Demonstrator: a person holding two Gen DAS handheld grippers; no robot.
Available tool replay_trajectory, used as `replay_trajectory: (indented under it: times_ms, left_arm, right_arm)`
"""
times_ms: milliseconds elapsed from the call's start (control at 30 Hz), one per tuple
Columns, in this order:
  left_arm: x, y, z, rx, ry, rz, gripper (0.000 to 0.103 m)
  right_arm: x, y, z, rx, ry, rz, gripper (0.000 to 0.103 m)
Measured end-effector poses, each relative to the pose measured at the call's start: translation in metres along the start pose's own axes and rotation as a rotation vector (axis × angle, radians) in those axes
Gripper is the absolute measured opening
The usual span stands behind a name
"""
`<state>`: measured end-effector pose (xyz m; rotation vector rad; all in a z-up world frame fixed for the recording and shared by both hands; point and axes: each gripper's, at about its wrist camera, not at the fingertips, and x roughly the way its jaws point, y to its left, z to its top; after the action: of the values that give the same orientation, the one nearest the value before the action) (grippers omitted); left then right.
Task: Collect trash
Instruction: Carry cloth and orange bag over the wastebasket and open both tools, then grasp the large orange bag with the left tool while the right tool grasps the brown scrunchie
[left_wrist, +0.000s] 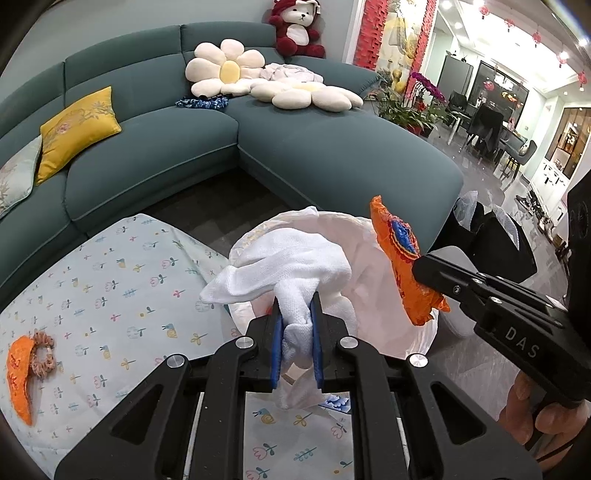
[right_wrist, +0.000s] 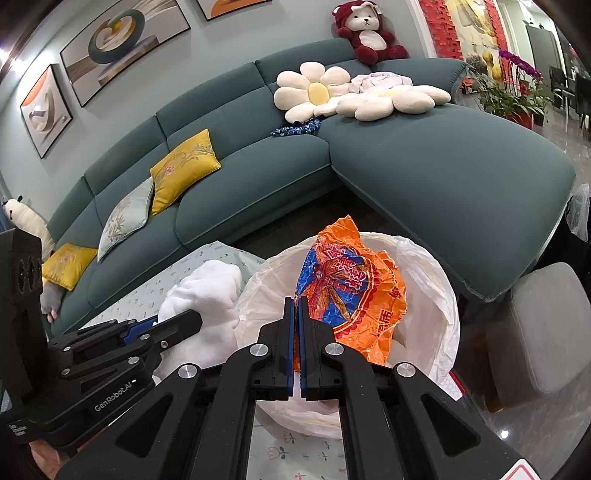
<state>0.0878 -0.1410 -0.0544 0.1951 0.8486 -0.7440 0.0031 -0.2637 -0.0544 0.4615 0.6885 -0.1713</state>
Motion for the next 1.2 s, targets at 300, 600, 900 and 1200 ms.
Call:
replay_trajectory:
  times_ms: [300, 600, 900, 1200]
  left_arm:
    - [0.004, -0.001, 0.0, -0.004, 0.004, -0.018, 0.018]
    - [0.002, 0.002, -0.001, -0.006, -0.011, 0.019, 0.043]
    - [-0.003, 0.019, -0.006, -0.024, -0.005, 0.057, 0.043]
    - [-0.017, 0.056, -0.021, -0.058, 0.007, 0.118, 0.046]
  right_arm:
    - [0.0, 0.004, -0.002, -0.028, 0.001, -0.012, 0.005]
    - [-0.007, 0.005, -0.001, -0.026, -0.03, -0.021, 0.024]
    - [-0.006, 0.016, -0.003, -0.032, -0.027, 0.004, 0.024]
    - [0.002, 0.052, -0.011, -0.077, 0.002, 0.052, 0.035]
